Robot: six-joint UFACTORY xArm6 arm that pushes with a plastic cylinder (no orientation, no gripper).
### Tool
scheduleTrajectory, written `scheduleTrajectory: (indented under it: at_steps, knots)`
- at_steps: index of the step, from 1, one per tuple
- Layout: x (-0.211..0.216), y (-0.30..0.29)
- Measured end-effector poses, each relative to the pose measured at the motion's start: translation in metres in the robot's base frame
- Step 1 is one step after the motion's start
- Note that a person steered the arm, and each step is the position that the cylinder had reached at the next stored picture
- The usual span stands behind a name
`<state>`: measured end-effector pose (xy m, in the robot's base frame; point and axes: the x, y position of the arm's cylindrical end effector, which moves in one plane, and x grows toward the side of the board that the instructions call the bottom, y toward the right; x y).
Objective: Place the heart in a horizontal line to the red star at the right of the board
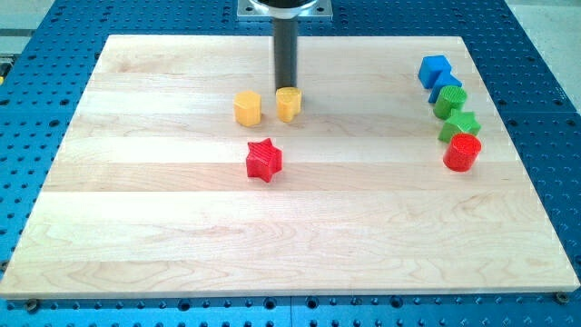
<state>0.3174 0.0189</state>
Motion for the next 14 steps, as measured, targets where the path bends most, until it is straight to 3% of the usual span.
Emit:
scheduleTrajectory:
  at_steps: [1, 2, 3, 4, 5, 6, 7, 10, 11, 14]
  knots:
    - [-0.031, 0.020]
    - [0.015, 0.007]
    - [0.003, -0.007]
    - [-0.061, -0.012]
    - [-0.039, -0.012]
    - [0.043, -0.014]
    - [0.065, -0.015]
    - [0.046, -0.024]
    - [0.108, -0.037]
    - [0.154, -0.019]
